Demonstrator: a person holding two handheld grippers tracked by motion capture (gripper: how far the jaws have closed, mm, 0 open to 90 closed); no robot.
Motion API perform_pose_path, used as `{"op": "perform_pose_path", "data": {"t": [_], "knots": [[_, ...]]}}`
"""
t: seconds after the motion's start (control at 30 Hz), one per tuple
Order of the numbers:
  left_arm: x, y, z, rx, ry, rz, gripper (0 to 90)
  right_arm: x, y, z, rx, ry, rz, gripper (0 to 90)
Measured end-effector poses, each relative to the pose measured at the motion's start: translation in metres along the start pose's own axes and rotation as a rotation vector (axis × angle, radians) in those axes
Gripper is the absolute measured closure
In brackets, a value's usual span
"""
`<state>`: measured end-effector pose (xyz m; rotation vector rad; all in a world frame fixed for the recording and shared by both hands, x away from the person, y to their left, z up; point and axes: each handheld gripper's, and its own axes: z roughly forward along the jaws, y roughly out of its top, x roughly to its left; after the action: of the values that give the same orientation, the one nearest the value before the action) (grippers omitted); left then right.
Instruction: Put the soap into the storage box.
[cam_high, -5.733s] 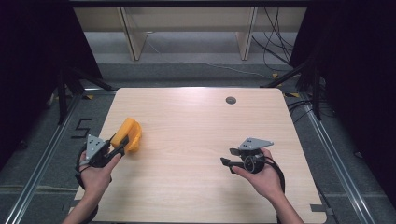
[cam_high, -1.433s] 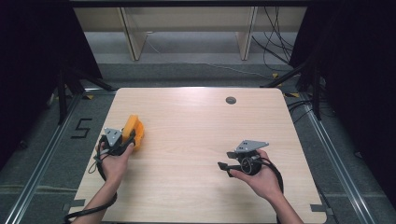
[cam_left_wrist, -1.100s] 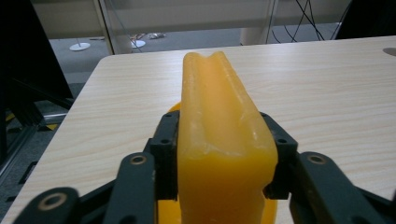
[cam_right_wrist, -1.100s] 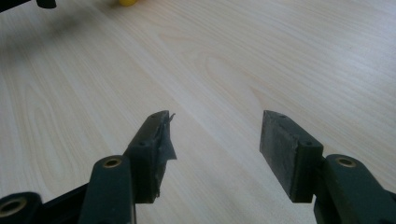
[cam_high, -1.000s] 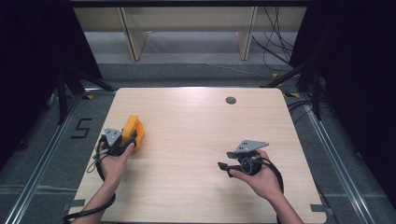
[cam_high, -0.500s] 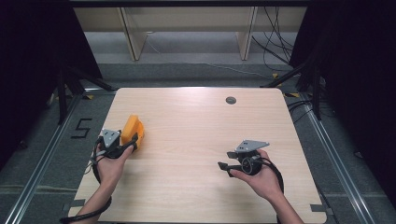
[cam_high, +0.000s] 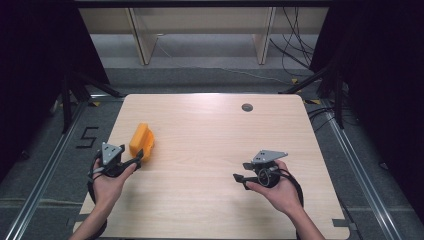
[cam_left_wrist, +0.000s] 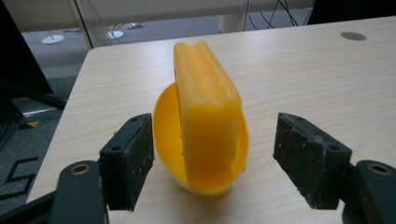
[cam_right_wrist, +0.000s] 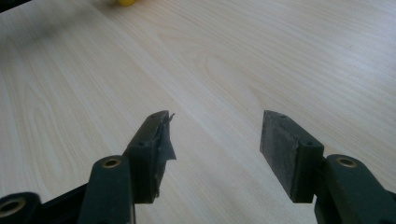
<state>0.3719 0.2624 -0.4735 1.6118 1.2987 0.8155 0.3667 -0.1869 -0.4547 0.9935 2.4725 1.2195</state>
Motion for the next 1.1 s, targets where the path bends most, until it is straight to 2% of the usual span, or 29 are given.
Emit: {"op": "perform_pose_path", "data": {"t": [0.17,0.3,0.43,0.57,0.63,0.77,0.83,0.9,0.97,1.03,1.1], "knots": [[-0.001,-0.004,-0.016,0.01,-0.038,0.007,27.9,0.001,0.0,-0.001,0.001,-0.007,0.009,43.3],[-0.001,-0.008,-0.029,0.017,-0.049,0.019,27.9,0.001,0.0,-0.001,0.001,-0.005,0.008,43.2],[0.004,-0.014,-0.041,0.028,-0.052,0.039,27.9,0.001,0.0,-0.002,0.0,-0.006,0.012,43.2],[0.008,-0.02,-0.051,0.036,-0.061,0.04,27.9,0.001,0.0,-0.002,-0.001,-0.007,0.01,43.2],[0.011,-0.022,-0.055,0.05,-0.08,0.045,27.8,0.0,0.0,-0.001,-0.003,-0.005,0.007,43.2],[0.019,-0.029,-0.06,0.038,-0.078,0.047,27.7,-0.001,0.0,-0.001,-0.006,0.002,-0.005,43.2],[0.021,-0.032,-0.063,0.031,-0.07,0.044,27.8,0.0,0.0,-0.002,0.0,-0.012,0.017,43.2],[0.024,-0.037,-0.064,0.003,-0.063,0.056,27.9,-0.001,0.0,-0.002,-0.001,0.003,-0.005,43.2],[0.024,-0.043,-0.064,-0.022,-0.048,0.041,29.2,-0.002,0.0,-0.001,-0.003,0.004,-0.006,43.2],[0.024,-0.047,-0.063,-0.001,-0.072,-0.019,30.0,-0.002,0.0,-0.002,-0.005,0.007,-0.001,43.2],[0.021,-0.051,-0.06,0.005,-0.095,-0.018,29.8,-0.002,0.0,-0.003,-0.01,-0.001,0.009,43.2]]}}
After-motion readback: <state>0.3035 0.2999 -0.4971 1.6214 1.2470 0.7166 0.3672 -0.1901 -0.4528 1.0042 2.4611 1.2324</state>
